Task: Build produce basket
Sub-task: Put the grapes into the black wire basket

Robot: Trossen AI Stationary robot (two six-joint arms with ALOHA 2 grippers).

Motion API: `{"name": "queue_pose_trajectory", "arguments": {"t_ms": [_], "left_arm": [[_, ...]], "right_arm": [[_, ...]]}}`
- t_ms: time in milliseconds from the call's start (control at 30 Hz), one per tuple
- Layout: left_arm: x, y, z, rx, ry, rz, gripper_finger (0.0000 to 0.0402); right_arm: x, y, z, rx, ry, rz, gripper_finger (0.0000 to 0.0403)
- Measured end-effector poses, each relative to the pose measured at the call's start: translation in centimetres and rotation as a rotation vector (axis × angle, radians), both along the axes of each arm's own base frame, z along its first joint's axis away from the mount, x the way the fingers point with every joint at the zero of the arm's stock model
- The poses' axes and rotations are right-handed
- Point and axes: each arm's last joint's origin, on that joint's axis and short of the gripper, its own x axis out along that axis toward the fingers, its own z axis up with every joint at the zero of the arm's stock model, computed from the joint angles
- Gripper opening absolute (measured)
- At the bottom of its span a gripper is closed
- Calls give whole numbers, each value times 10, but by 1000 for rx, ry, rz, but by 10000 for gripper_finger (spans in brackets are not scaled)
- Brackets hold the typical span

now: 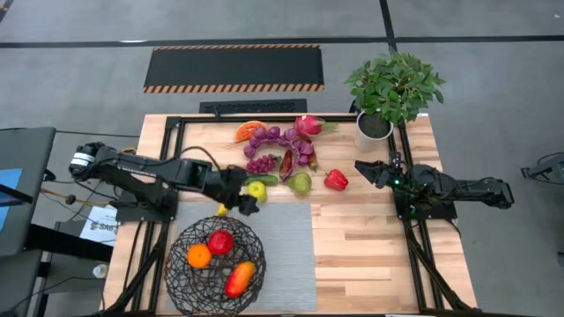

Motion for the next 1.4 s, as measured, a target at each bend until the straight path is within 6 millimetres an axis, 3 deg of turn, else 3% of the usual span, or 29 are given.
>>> {"name": "queue_pose_trajectory", "arguments": {"t_ms": [333,533,700,1100,1300,1400], "left_arm": [[8,65,3,229,-82,106,237],[21,95,-8,370,-92,93,234],[39,108,-31,414,-9,22,234],[91,132,-77,610,372,-166,234],[100,145,-107,557,429,-206,234],[102,150,-113,554,438,-194,234]], "right_arm": [[0,0,0,-18,9,-2,333],[0,0,0,-18,12,-3,333],[1,0,-1,-18,17,-3,333],[1,0,-1,-13,21,-5,333],[1,0,-1,-12,21,-5,333],[1,0,-1,-12,21,-4,333]]}}
